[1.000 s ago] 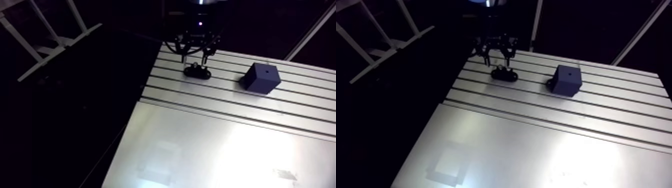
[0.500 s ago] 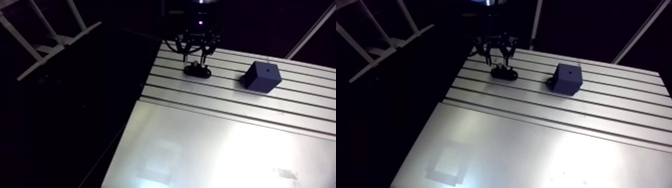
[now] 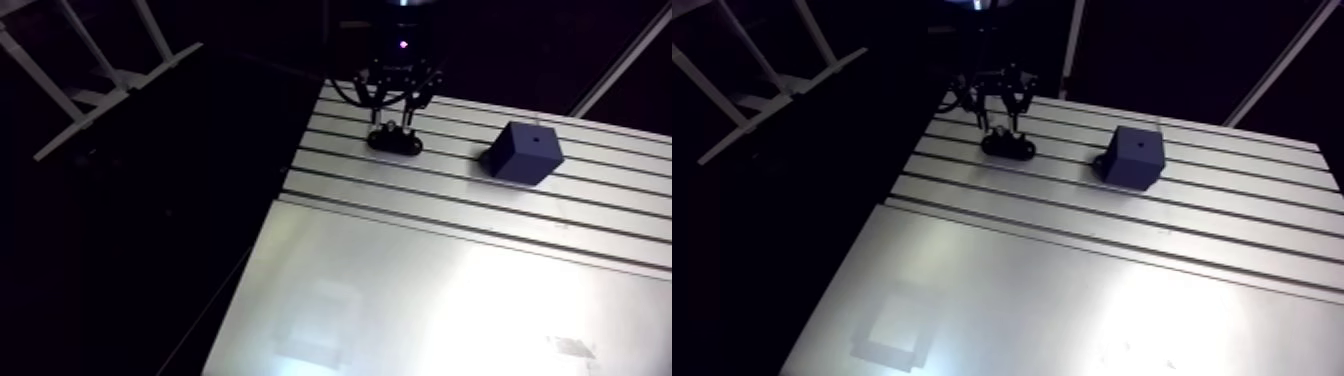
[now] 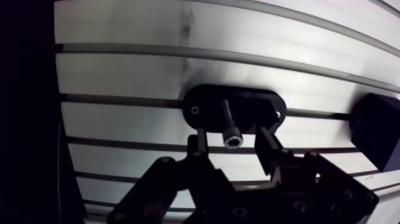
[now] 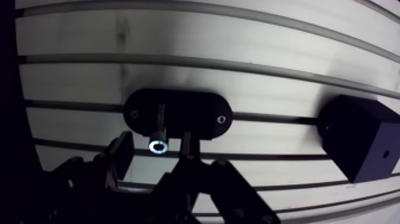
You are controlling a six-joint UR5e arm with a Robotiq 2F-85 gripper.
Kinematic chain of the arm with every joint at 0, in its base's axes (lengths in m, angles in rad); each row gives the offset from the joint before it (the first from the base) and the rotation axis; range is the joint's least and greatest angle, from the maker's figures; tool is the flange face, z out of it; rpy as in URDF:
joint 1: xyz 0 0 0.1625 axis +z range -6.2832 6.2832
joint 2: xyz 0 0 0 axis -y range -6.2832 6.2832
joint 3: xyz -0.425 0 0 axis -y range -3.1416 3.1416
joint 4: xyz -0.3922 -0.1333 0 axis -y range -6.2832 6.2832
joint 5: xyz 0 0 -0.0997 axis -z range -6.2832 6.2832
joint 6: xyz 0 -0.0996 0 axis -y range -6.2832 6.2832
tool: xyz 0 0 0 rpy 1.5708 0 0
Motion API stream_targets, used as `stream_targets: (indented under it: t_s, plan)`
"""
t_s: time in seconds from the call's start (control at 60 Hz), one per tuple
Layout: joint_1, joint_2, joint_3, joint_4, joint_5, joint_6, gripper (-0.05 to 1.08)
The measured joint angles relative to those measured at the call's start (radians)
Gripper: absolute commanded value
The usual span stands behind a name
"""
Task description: Pick up the M10 bolt and insert it into the hole until fully seated.
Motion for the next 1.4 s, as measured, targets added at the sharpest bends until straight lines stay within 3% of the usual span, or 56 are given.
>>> stream_targets:
  t_s: [1.4]
  plan:
    - [-0.001,0.002,0.002,0.0,-0.003,0.001,0.66]
